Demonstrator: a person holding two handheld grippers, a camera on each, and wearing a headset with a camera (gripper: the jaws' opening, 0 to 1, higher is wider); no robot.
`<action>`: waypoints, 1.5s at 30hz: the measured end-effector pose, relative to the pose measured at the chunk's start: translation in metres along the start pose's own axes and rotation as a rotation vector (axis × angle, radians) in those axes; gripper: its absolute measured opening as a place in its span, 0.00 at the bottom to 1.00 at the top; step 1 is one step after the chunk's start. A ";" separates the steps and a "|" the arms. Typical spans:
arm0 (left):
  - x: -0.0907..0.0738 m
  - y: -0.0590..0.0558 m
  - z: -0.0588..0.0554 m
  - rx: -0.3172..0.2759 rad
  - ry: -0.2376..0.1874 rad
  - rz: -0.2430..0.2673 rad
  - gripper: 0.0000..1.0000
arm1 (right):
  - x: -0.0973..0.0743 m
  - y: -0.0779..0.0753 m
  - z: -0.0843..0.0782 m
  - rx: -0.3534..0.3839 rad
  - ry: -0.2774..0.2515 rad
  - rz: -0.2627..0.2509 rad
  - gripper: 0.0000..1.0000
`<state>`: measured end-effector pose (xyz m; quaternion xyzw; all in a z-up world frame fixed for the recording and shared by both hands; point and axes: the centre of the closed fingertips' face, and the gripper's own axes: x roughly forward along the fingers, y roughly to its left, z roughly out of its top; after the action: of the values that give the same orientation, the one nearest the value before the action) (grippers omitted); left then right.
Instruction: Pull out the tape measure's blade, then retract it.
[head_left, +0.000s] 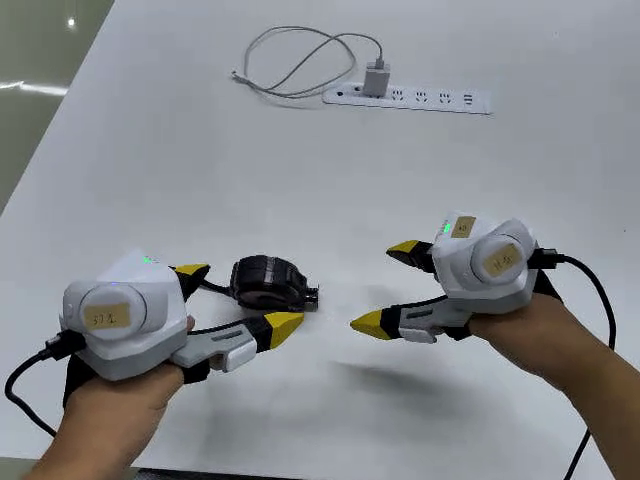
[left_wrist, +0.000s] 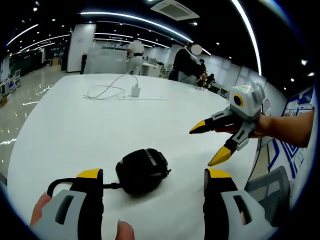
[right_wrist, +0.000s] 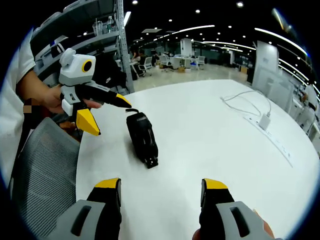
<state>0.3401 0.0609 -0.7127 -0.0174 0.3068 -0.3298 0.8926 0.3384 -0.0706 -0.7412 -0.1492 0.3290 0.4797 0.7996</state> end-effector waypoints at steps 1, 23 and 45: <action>-0.001 0.000 -0.001 0.005 -0.001 -0.003 0.81 | -0.004 0.001 -0.001 0.004 -0.003 -0.004 0.62; -0.029 0.015 -0.004 0.062 -0.001 -0.021 0.88 | -0.060 -0.009 -0.017 0.064 -0.042 -0.103 0.65; -0.057 0.030 -0.014 0.153 0.054 -0.035 0.97 | -0.092 -0.001 -0.028 0.090 -0.067 -0.122 0.74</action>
<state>0.3160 0.1206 -0.7006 0.0546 0.3045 -0.3684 0.8767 0.2992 -0.1481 -0.7007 -0.1165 0.3136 0.4193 0.8440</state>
